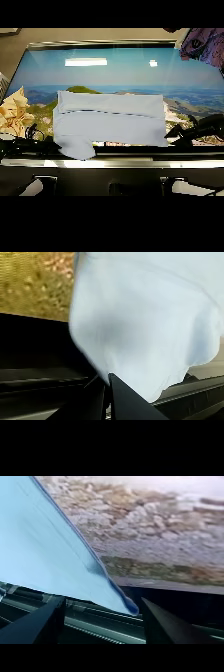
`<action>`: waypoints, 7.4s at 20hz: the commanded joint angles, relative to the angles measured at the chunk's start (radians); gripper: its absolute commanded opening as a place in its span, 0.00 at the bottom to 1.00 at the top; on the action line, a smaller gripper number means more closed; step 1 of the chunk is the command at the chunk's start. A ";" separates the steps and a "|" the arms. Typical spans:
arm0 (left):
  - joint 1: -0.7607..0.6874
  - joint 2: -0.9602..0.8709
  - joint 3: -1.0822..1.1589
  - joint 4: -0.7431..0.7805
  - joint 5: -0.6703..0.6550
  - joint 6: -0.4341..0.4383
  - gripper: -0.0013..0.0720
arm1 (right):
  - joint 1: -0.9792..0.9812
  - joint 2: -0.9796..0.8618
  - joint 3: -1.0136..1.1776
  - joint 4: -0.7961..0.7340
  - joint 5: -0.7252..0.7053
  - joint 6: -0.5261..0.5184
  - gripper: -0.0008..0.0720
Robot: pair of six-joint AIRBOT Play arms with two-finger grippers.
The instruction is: Fold the clothes and pants, and hang the long-sleeved shirts on hangers.
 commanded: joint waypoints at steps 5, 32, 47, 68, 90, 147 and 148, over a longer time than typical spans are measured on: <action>0.001 0.000 0.000 -0.001 0.001 0.001 0.04 | 0.068 0.000 -0.087 0.027 0.086 -0.031 0.48; -0.236 -0.104 0.547 0.090 0.057 -0.336 0.03 | 0.311 0.125 0.257 -0.208 0.191 0.280 0.06; -0.325 -0.750 1.150 0.048 0.056 -0.304 0.05 | 0.311 -0.094 0.348 -0.146 0.480 0.261 0.07; -0.301 -0.597 1.287 0.211 0.011 -0.342 0.56 | 0.179 -0.386 0.536 0.207 0.148 0.048 0.77; -1.203 -1.008 1.288 -0.621 0.712 -0.420 0.04 | 0.206 0.166 0.802 -0.159 -0.056 0.440 0.06; -0.386 -0.480 1.441 0.279 -0.271 -0.494 0.04 | 0.998 -0.159 0.960 -0.132 0.379 0.840 0.85; -0.385 -0.480 1.441 0.279 -0.271 -0.490 0.04 | 0.931 -0.135 0.960 -0.132 0.327 0.782 0.85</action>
